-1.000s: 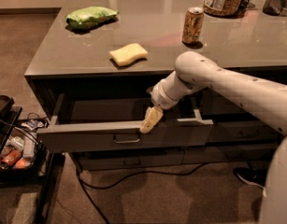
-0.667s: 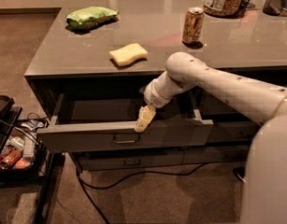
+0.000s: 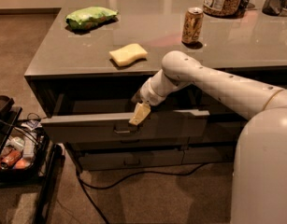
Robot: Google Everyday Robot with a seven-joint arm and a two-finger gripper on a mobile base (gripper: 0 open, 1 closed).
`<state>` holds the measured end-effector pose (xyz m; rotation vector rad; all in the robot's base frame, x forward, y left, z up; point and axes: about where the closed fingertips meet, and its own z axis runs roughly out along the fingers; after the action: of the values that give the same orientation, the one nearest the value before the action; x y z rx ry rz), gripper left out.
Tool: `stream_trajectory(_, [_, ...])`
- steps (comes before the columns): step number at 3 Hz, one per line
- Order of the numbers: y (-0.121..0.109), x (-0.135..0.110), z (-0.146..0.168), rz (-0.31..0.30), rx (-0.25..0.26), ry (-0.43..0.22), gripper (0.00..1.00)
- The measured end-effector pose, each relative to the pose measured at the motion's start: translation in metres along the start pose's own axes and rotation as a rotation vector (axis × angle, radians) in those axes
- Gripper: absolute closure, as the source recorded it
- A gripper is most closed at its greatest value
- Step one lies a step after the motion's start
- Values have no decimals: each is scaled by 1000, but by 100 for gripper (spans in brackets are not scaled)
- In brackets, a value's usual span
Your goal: Close top drawer
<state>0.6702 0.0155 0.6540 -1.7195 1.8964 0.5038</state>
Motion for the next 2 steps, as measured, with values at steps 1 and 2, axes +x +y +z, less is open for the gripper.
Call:
stream_trajectory(1, [0, -2, -2, 0, 0, 0, 63])
stream_trajectory(2, [-3, -3, 5, -5, -8, -4, 63])
